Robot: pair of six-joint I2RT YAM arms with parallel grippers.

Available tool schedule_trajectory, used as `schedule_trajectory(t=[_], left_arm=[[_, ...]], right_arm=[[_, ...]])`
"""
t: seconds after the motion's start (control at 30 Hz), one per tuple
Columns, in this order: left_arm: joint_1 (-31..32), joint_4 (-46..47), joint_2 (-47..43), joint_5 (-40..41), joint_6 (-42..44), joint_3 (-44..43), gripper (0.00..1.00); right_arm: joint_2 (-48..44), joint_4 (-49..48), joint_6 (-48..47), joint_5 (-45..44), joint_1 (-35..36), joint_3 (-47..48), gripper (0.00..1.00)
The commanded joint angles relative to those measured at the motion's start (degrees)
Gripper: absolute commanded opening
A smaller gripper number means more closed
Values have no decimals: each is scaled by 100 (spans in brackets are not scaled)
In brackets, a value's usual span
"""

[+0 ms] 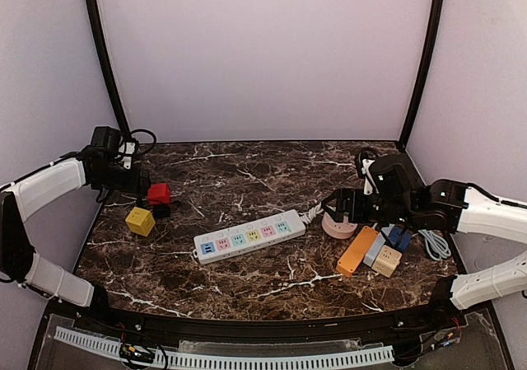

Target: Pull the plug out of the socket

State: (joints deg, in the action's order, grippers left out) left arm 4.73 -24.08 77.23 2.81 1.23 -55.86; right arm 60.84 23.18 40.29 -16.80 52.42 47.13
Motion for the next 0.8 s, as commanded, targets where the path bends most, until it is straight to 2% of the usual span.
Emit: schedule_trajectory(t=[0.0,0.17,0.37,0.53,0.6,0.77], left_arm=[[226,205,-528,-41,115,176,87],[1130,153,-561,65,239,-222,88],[1780,189,-137,-623,174,-916,87],[1915,517,349,-1025,248,-887,87],[1917,384,470,-1065,329,-861,87],[1924,535,240,-1002,350,-517,88]], right_arm=[[-10,541,-147,-239,-61,287,93],[193,984,-328,134,-412,421,91],[421,905,-729,777,-1361,132,86],[771,679,-1248,1211,-1904,230,81],[962,548,-1470,1451,-2071,311,78],[1606,355,-2010,1655,-2320,534,70]])
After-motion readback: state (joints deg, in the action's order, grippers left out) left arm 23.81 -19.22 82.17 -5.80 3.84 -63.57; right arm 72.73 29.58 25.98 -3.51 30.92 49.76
